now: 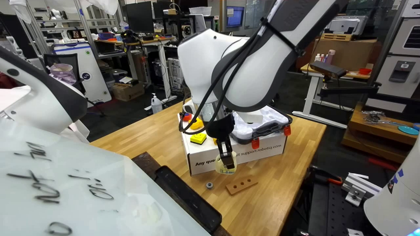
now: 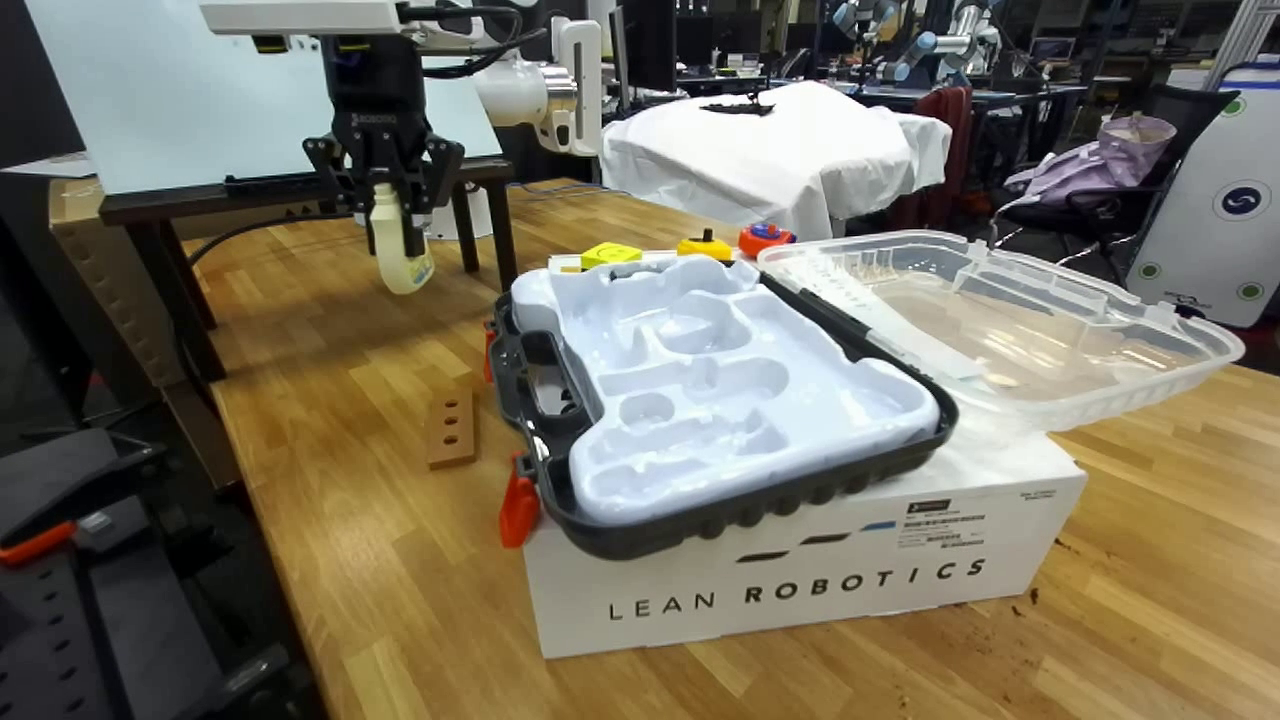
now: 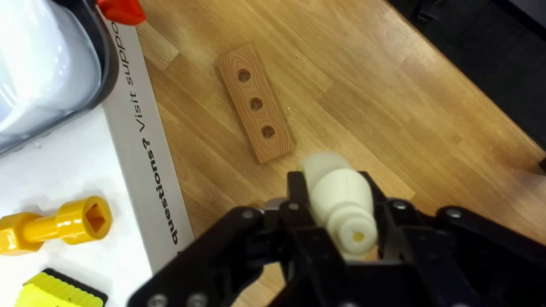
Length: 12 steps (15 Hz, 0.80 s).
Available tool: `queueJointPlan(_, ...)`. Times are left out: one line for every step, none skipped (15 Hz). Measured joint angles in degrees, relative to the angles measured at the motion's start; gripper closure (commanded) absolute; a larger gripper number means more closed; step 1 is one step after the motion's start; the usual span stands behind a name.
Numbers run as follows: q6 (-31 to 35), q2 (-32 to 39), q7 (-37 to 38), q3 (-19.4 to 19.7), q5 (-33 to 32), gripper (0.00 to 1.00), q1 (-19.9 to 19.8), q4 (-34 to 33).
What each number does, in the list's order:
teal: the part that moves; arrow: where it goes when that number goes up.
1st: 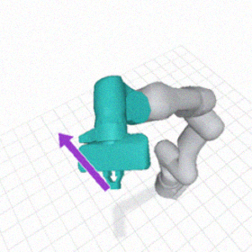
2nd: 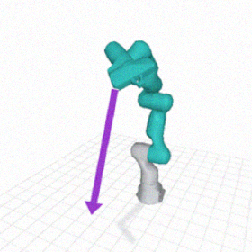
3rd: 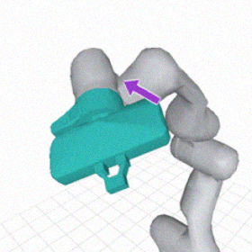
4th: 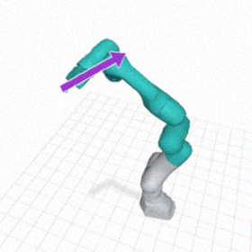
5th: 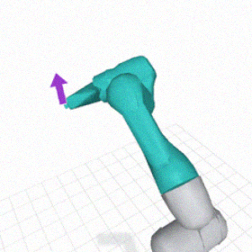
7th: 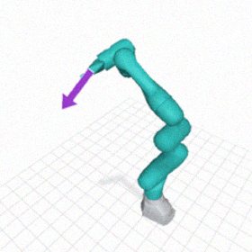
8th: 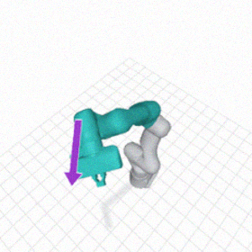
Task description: Move the white bottle on the table backwards
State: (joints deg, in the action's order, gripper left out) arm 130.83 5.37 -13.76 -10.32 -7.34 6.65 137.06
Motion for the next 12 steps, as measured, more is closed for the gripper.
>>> queueJointPlan(-0.01, 0.00, 0.00, 0.00, 0.00, 0.92, 0.00, 0.00)
queueJointPlan(-0.02, 0.00, 0.00, 0.00, 0.00, 0.92, 0.00, 0.00)
queueJointPlan(-0.01, 0.02, 0.00, 0.00, 0.00, 0.92, 0.00, 0.00)
queueJointPlan(-0.01, 0.12, 0.00, 0.00, 0.06, 0.92, 0.00, 0.00)
queueJointPlan(0.00, 0.40, 0.00, 0.00, 0.07, 0.92, 0.00, -0.14)
queueJointPlan(0.00, 0.96, 0.00, 0.02, 0.07, 0.92, 0.00, -0.62)
queueJointPlan(0.00, 1.77, 0.00, 0.12, -0.06, 0.92, 0.00, -1.47)
queueJointPlan(-0.08, 2.74, 0.02, 0.24, -0.41, 0.92, 0.00, -2.86)
queueJointPlan(-0.27, 3.89, 0.04, 0.35, -0.75, 0.92, 0.00, -4.60)
queueJointPlan(-0.54, 5.20, 0.08, 0.49, -1.17, 0.92, 0.00, -6.58)
queueJointPlan(-0.84, 6.64, 0.10, 0.69, -1.59, 0.92, 0.01, -8.74)
queueJointPlan(-1.19, 8.15, 0.11, 0.95, -2.05, 0.92, 0.00, -10.88)
